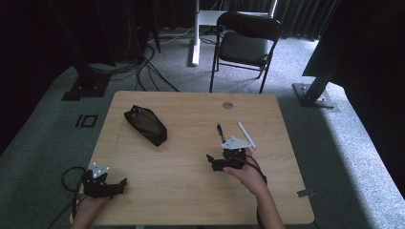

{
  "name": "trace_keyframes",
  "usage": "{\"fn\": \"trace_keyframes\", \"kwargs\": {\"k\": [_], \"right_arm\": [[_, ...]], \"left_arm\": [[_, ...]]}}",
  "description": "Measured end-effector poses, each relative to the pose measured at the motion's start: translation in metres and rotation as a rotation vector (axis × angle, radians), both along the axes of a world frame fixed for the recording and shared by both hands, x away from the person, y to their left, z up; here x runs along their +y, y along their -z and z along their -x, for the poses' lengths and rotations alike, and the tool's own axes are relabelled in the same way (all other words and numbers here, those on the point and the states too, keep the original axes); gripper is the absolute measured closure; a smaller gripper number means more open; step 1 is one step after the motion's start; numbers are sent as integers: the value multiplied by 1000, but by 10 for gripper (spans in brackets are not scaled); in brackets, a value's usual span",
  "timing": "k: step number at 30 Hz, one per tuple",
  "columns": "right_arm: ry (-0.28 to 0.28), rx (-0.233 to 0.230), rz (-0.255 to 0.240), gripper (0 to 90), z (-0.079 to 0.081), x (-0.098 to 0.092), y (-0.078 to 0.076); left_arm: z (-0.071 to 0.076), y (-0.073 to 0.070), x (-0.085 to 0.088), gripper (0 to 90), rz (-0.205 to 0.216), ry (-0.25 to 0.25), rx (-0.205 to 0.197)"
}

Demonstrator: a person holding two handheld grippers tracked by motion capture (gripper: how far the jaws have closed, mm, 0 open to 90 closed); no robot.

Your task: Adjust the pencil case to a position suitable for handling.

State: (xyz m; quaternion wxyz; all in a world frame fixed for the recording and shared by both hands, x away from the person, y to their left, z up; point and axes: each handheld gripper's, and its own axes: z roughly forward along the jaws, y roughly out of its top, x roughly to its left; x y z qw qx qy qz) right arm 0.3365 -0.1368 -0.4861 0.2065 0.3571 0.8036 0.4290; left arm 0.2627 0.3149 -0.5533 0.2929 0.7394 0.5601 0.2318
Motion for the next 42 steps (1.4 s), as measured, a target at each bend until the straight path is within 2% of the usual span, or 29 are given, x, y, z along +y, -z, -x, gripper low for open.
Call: {"fn": "trace_keyframes", "kwargs": {"k": [22, 42], "right_arm": [[-100, -16, -12, 130, -11, 54, -9], [-138, -18, -23, 130, -19, 91, -2]], "left_arm": [[0, 0, 0, 5, -2, 2, 0], [0, 0, 0, 5, -1, 1, 0]]}}
